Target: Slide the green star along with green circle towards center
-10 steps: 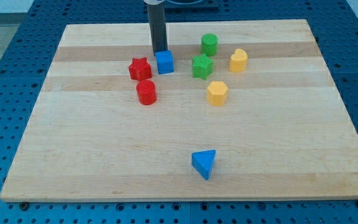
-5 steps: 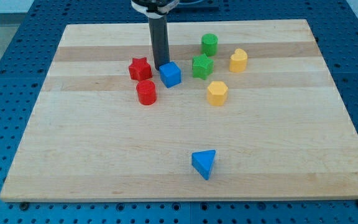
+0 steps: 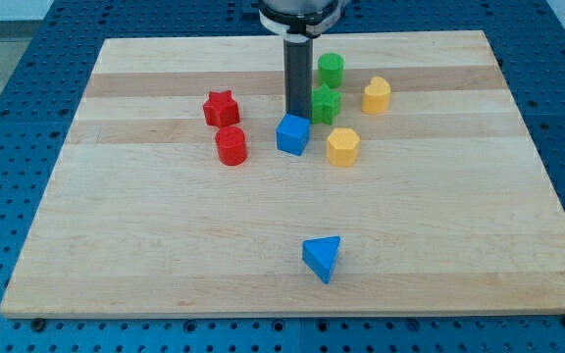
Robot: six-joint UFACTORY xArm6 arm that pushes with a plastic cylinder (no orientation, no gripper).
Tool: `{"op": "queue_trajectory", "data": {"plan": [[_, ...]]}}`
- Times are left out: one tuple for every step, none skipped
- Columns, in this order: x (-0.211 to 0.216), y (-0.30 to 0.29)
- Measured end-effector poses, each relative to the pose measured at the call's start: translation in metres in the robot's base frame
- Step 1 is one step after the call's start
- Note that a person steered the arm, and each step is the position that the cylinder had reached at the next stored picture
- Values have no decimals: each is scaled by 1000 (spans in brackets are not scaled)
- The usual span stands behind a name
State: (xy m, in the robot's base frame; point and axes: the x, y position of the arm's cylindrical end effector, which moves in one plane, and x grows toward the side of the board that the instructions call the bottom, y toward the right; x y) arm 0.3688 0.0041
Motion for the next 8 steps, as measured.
{"op": "queue_trajectory", "data": {"plan": [[0,-6],[7,-13],[25,-13],[46,-13],[67,-13],[88,-13],[116,-13],[142,-13]]}}
